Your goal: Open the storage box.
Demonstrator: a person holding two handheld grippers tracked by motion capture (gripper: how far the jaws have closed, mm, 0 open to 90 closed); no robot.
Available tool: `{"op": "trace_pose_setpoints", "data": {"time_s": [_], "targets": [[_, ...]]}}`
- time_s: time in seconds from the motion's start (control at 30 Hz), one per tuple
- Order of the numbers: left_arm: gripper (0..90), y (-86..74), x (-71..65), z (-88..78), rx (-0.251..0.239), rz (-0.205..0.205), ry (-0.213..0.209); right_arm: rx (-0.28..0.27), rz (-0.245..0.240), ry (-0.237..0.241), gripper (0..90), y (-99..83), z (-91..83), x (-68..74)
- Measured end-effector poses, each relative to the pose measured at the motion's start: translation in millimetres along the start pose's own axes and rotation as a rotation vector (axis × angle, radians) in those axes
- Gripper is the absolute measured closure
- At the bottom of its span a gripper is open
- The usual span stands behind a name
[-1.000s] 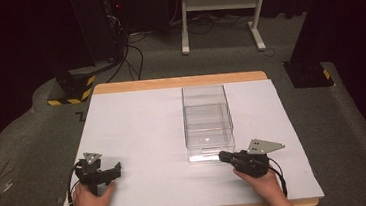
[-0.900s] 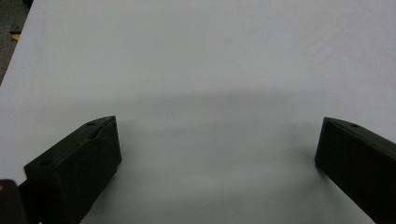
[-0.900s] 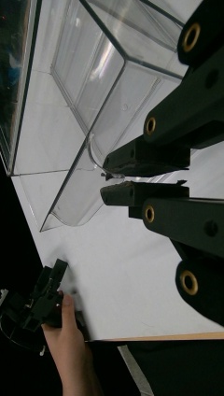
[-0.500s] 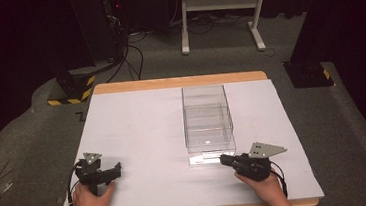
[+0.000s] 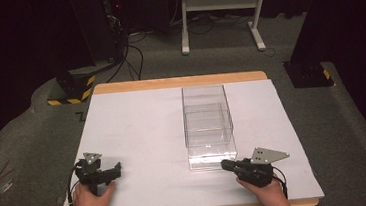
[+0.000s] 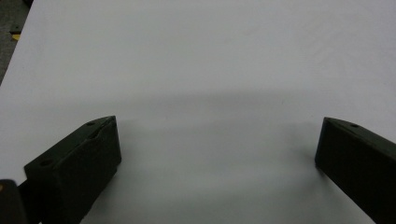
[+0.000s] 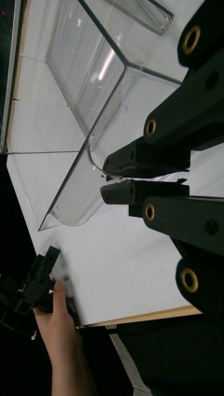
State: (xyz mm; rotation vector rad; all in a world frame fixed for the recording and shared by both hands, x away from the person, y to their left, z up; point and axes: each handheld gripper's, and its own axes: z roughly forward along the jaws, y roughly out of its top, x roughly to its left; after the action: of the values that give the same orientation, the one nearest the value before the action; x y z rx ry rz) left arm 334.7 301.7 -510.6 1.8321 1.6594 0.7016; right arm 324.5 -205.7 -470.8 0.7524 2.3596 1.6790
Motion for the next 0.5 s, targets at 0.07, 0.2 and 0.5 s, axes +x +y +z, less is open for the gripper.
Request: {"op": "trace_pose_setpoints", "data": {"time_s": [0.07,0.2,0.5], "targets": [[0.4,0.0,0.0,0.0,0.000,0.000,0.000,0.000,-0.002,0.003,85.5,-0.5,-0.7,1.2],[0.4,0.0,0.0,0.0,0.000,0.001,0.000,0.000,-0.001,0.007,85.6,-2.0,-3.1,3.5],[0.4,0.0,0.1,-0.1,0.000,0.003,0.001,-0.002,-0.005,0.015,85.9,-5.5,-7.7,10.4]]}}
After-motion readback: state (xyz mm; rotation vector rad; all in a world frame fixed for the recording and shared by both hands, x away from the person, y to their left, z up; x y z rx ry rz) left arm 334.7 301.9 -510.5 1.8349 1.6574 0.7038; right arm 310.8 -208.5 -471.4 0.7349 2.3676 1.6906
